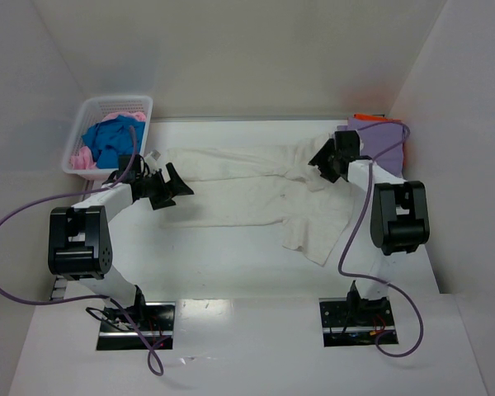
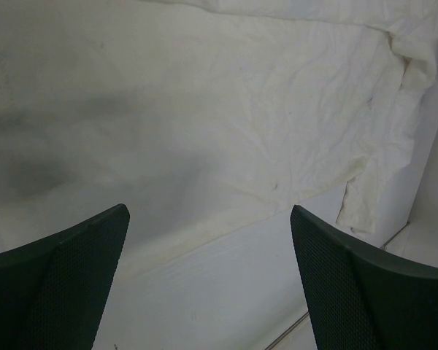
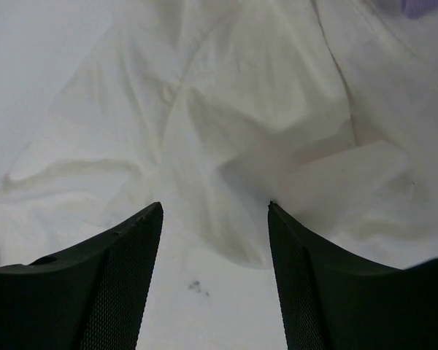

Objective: Fold and stack the t-shirts
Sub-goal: Fold the flattened tshirt in 1/3 of the way

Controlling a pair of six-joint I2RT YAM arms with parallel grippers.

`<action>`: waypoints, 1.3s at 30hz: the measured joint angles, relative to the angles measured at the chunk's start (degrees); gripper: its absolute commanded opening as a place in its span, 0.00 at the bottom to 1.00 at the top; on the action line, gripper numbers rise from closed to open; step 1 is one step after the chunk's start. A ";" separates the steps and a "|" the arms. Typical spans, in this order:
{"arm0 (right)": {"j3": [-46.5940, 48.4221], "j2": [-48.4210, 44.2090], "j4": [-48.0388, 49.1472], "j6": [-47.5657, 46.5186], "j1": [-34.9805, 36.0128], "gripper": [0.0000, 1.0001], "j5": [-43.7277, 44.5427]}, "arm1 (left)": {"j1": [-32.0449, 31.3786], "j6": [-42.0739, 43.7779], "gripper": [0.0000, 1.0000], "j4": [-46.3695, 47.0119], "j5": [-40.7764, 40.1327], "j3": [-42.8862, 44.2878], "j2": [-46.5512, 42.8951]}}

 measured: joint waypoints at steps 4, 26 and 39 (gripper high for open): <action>-1.64 1.53 -0.83 -2.21 1.51 0.66 0.57 | 0.00 0.00 0.99 0.02 0.00 0.00 0.00; -3.08 -0.42 -1.75 -9.55 15.82 0.56 11.37 | 0.00 0.00 0.99 0.00 0.13 0.00 0.00; 7.15 9.86 -5.05 -13.68 19.58 0.56 24.55 | 0.00 0.00 0.99 0.02 0.20 0.00 0.28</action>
